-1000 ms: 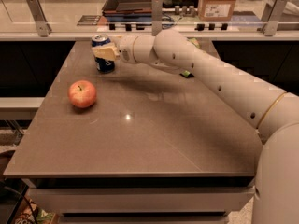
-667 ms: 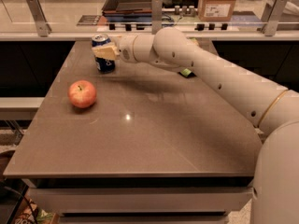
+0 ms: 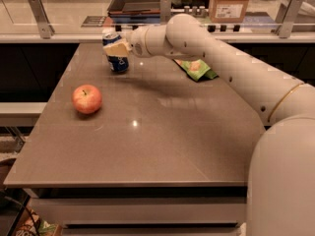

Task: Knock pepsi can over

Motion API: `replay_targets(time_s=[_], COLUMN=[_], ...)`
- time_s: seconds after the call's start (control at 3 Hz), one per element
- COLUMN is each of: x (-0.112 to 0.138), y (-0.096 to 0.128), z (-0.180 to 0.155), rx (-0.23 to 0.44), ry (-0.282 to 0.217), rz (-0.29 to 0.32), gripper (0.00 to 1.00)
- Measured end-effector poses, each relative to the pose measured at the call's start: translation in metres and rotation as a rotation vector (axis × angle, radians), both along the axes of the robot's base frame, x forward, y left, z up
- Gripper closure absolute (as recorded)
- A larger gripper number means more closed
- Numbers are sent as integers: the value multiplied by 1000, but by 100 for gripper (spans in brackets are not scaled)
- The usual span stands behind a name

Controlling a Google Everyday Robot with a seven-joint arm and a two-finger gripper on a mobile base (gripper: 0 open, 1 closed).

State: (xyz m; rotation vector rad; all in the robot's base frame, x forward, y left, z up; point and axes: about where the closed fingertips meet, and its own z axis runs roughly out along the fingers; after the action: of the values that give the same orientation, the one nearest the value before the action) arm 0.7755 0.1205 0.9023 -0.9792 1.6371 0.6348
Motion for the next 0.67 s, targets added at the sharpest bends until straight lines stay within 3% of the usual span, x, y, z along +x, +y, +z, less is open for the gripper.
replay_targets(time_s=[0.67], x=[7], y=[-10], z=[20], rx=[-194], ry=[48], rz=[12], gripper=[100])
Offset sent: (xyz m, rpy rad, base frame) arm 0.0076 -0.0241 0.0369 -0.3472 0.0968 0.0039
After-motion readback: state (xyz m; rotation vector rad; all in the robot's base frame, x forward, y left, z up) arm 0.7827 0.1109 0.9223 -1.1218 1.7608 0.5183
